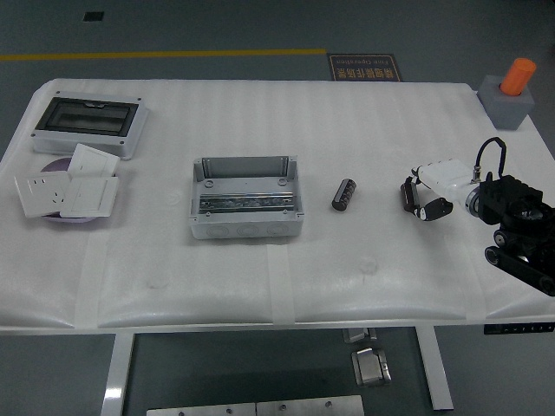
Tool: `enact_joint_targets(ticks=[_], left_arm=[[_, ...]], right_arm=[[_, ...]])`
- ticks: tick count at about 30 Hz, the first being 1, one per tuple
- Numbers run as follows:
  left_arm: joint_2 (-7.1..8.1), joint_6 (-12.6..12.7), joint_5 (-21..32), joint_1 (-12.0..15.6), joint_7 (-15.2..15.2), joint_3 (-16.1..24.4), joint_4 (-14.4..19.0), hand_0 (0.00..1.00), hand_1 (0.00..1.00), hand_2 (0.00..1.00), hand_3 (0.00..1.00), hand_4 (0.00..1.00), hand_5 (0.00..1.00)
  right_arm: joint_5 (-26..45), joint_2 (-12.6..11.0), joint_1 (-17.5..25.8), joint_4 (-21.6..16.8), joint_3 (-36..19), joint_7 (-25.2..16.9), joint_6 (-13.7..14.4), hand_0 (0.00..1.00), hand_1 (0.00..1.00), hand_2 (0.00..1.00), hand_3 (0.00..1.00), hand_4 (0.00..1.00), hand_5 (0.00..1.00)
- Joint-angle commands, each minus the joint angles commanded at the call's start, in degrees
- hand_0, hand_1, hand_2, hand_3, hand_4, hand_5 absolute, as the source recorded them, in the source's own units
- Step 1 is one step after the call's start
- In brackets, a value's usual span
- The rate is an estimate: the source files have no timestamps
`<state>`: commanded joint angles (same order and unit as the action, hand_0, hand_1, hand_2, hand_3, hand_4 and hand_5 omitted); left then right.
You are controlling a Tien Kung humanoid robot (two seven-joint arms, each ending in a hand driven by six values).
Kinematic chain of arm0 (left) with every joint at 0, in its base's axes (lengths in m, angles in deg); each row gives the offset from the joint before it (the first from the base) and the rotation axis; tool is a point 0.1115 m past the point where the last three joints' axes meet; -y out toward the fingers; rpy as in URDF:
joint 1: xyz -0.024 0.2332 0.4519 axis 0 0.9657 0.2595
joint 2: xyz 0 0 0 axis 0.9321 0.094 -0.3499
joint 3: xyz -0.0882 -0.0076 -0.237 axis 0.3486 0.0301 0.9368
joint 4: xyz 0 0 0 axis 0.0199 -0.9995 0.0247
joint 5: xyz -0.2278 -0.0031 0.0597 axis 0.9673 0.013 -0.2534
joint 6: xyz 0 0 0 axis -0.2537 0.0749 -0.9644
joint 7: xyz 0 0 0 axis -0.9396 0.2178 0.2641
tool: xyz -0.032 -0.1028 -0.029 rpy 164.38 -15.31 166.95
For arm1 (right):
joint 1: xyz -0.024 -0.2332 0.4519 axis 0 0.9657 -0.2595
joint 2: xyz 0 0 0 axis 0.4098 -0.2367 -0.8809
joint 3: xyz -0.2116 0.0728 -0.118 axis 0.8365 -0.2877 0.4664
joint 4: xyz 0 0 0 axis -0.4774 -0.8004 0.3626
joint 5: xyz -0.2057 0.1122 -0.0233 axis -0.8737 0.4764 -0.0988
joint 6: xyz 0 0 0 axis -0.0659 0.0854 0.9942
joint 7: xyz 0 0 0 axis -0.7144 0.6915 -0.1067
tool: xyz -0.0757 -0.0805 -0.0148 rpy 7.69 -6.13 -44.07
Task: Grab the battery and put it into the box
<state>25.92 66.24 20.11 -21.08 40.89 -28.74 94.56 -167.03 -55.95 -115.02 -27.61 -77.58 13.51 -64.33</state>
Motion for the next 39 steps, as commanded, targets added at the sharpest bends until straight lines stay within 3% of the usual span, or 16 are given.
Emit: enact_joint_targets(ticks=[10, 15, 19, 24, 30, 34, 39], left_arm=[[-0.17, 0.22, -0.14, 0.13, -0.21, 0.2, 0.0, 0.632, 0.656, 0.478, 0.546, 0.611, 0.179], [-0.29, 0.28, -0.3, 0.34, -0.1, 0.4, 0.0, 0.631, 0.656, 0.479, 0.544, 0.612, 0.18], [-0.3, 0.32, -0.26, 0.57, 0.03, 0.46, 0.0, 0.631, 0.656, 0.479, 0.544, 0.612, 0.18], [0.37, 0.44, 1.59, 1.19, -0.23, -0.91, 0.0, 0.632, 0.656, 0.479, 0.545, 0.613, 0.18], [0.67, 0.42, 1.06, 1.99, 0.28, -0.06, 0.0, 0.631, 0.655, 0.478, 0.545, 0.614, 0.18], [0.75, 0.4, 1.38, 1.88, 0.16, -0.36, 0.0, 0.631, 0.655, 0.476, 0.543, 0.618, 0.18], [0.76, 0.33, 1.19, 1.78, 0.25, -0.31, 0.0, 0.631, 0.655, 0.476, 0.543, 0.618, 0.178]], right_arm=[[-0.1, -0.87, 0.02, -1.43, -1.73, 0.11, 0.53, 0.645, 0.614, 0.715, 0.695, 0.566, 0.277], [1.03, -1.39, -0.63, -5.11, -5.98, 0.75, 0.95, 0.643, 0.609, 0.712, 0.695, 0.567, 0.275], [3.78, -0.15, 0.18, -9.49, -10.97, 1.0, 2.13, 0.643, 0.609, 0.712, 0.695, 0.567, 0.275], [6.78, 3.78, 4.5, -15.75, -18.39, 0.21, 4.89, 0.644, 0.611, 0.71, 0.695, 0.568, 0.275], [10.4, 10.98, 11.2, -23.29, -27.82, -2.51, 9.04, 0.641, 0.612, 0.71, 0.695, 0.571, 0.278], [11.17, 15.79, 12.76, -23.36, -29.23, -3.46, 10.99, 0.639, 0.611, 0.72, 0.698, 0.585, 0.283], [9.06, 19.95, 12.36, -20.82, -26.18, -1.99, 10.59, 0.64, 0.614, 0.72, 0.703, 0.612, 0.297]])
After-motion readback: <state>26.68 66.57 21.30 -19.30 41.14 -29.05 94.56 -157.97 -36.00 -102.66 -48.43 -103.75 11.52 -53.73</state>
